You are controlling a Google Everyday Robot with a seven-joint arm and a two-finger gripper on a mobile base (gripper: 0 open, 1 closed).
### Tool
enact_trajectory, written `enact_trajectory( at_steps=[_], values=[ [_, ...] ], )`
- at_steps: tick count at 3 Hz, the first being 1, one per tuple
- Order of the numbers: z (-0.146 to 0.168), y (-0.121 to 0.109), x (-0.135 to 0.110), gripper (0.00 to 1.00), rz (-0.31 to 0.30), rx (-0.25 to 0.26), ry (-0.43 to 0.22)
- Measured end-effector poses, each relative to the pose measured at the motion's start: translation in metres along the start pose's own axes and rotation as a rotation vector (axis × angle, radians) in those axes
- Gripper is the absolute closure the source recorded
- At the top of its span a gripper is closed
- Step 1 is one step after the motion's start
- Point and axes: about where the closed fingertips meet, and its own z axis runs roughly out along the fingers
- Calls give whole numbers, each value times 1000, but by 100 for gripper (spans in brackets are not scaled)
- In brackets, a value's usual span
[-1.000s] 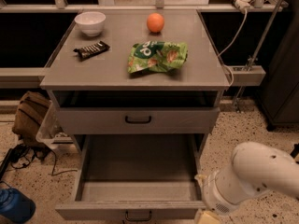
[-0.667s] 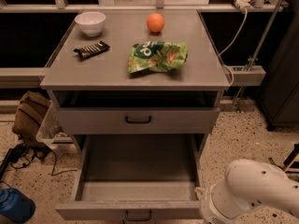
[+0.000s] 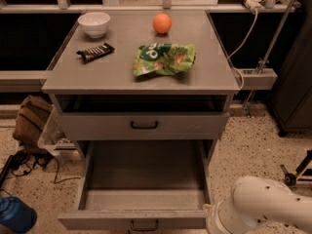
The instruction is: Close middle drawer
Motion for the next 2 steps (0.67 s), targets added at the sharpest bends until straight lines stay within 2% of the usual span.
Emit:
enact_trajectory(
  at_steps=[2],
  values=[
    [47,-14,19,0,58,-26,19]
  ],
)
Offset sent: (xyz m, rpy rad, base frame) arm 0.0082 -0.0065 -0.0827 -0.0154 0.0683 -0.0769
